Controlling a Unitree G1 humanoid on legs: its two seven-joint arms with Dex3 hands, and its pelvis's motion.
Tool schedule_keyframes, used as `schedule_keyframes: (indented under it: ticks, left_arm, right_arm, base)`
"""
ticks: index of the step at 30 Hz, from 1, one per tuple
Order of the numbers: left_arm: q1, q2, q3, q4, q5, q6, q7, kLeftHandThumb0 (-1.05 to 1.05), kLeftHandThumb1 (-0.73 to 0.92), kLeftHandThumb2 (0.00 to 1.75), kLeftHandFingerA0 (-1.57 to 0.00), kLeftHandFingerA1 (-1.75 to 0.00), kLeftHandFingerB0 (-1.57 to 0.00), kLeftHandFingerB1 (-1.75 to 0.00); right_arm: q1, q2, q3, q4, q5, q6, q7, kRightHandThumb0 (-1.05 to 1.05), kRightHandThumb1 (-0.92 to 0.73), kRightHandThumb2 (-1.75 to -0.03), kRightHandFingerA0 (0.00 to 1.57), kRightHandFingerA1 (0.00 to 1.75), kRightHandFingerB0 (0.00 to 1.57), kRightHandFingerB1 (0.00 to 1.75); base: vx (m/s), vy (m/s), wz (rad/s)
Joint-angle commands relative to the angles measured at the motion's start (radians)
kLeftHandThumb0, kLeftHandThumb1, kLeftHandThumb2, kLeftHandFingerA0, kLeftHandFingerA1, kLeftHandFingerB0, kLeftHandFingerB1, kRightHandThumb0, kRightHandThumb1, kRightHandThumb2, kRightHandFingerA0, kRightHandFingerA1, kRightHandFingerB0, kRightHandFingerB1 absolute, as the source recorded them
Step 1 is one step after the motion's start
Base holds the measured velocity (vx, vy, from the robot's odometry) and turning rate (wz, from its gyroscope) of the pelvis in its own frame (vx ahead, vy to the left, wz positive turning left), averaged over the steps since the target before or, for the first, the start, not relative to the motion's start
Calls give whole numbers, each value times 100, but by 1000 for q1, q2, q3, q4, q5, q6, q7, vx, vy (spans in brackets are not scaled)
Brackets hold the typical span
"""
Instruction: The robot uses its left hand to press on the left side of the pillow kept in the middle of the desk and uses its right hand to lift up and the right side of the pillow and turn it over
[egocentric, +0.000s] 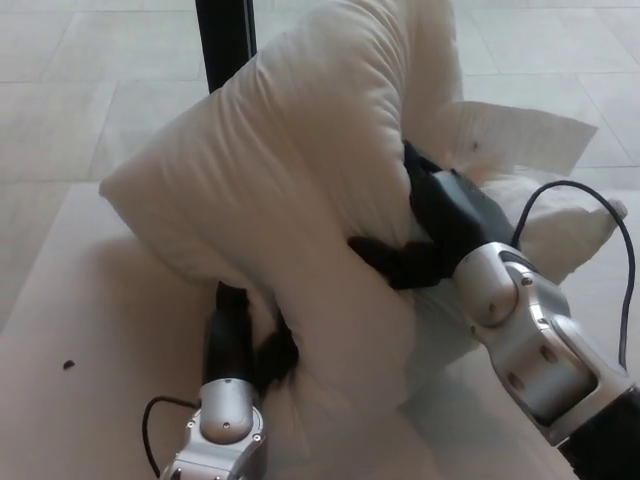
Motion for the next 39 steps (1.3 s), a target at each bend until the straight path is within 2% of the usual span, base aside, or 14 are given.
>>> schedule_keyframes:
  ticks: [1, 3, 5, 6, 7, 11, 12, 13, 19, 23, 24, 29, 33, 39]
  left_arm:
    - [-8, 86, -93, -29, -71, 200, -351, -47, 69, 57, -27, -150, 0, 0]
    - [14, 168, -15, -89, -107, 179, -361, -67, 53, 81, -26, -83, 0, 0]
    - [36, 214, 11, -124, -125, 180, -377, -53, 67, 60, -21, -109, 0, 0]
    - [41, 265, 40, -144, -135, 204, -394, -56, 55, 81, -4, -58, 0, -5]
    - [46, 301, 61, -158, -146, 220, -408, -64, 54, 82, -44, -109, 0, -2]
    - [93, 431, 118, -189, -158, 178, -471, -50, 63, 59, -33, -123, 0, -9]
    - [101, 451, 137, -191, -165, 181, -474, -51, 64, 59, -26, -86, 0, -10]
    - [112, 470, 160, -191, -171, 179, -475, -55, 62, 59, -41, -77, 0, -14]
    - [181, 541, 233, -176, -202, 186, -499, -62, 50, 80, -55, -106, -4, -19]
    - [250, 566, 297, -188, -240, 172, -523, -60, 50, 83, -46, -98, 0, -20]
    - [258, 560, 327, -195, -253, 170, -510, -55, 52, 78, -2, -60, -4, -22]
    - [273, 577, 414, -182, -280, 138, -521, -56, 64, 59, -21, -46, 0, -31]
    - [288, 616, 588, -148, -367, 137, -561, -63, 51, 89, -23, -60, 0, -29]
    - [364, 737, 829, -51, -404, 112, -590, -74, 61, 58, -36, -72, -7, -71]
  right_arm:
    - [96, 90, -334, -192, 395, 34, 197, -64, -62, -60, 59, 83, 46, 36]
    - [82, 23, -497, -222, 442, 61, 190, -62, -61, -59, 75, 95, 49, 36]
    - [88, -17, -542, -228, 440, 78, 213, -62, -48, -87, 71, 79, 40, 50]
    - [107, -61, -597, -231, 461, 89, 245, -58, -59, -58, 57, 51, 47, 36]
    - [123, -94, -630, -237, 467, 97, 268, -56, -59, -58, 66, 76, 47, 36]
    - [198, -199, -726, -253, 469, 114, 332, -53, -60, -59, 50, 47, 42, 35]
    - [216, -218, -747, -247, 471, 112, 344, -61, -46, -91, 35, 65, 20, 50]
    - [236, -237, -778, -235, 477, 114, 354, -60, -57, -58, 46, 48, 44, 36]
    - [344, -258, -873, -255, 477, 159, 341, -52, -61, -58, 53, 49, 45, 36]
    - [432, -258, -954, -294, 522, 179, 370, -55, -48, -81, 48, 58, 36, 49]
    - [458, -260, -962, -320, 521, 186, 372, -56, -48, -82, 46, 58, 35, 48]
    - [529, -279, -1011, -346, 545, 181, 405, -53, -62, -59, 50, 49, 40, 36]
    - [607, -339, -1128, -278, 562, 125, 432, -61, -52, -94, 42, 62, 30, 49]
    - [693, -456, -1356, 11, 550, -76, 386, -67, -72, -62, 41, 57, 32, 31]
  base:
    - [0, 0, 0]
    - [0, 0, 0]
    - [0, 0, 0]
    - [0, 0, 0]
    - [0, 0, 0]
    - [0, 0, 0]
    - [0, 0, 0]
    - [0, 0, 0]
    - [0, 0, 0]
    - [0, 0, 0]
    - [0, 0, 0]
    - [0, 0, 0]
    - [0, 0, 0]
    - [0, 0, 0]
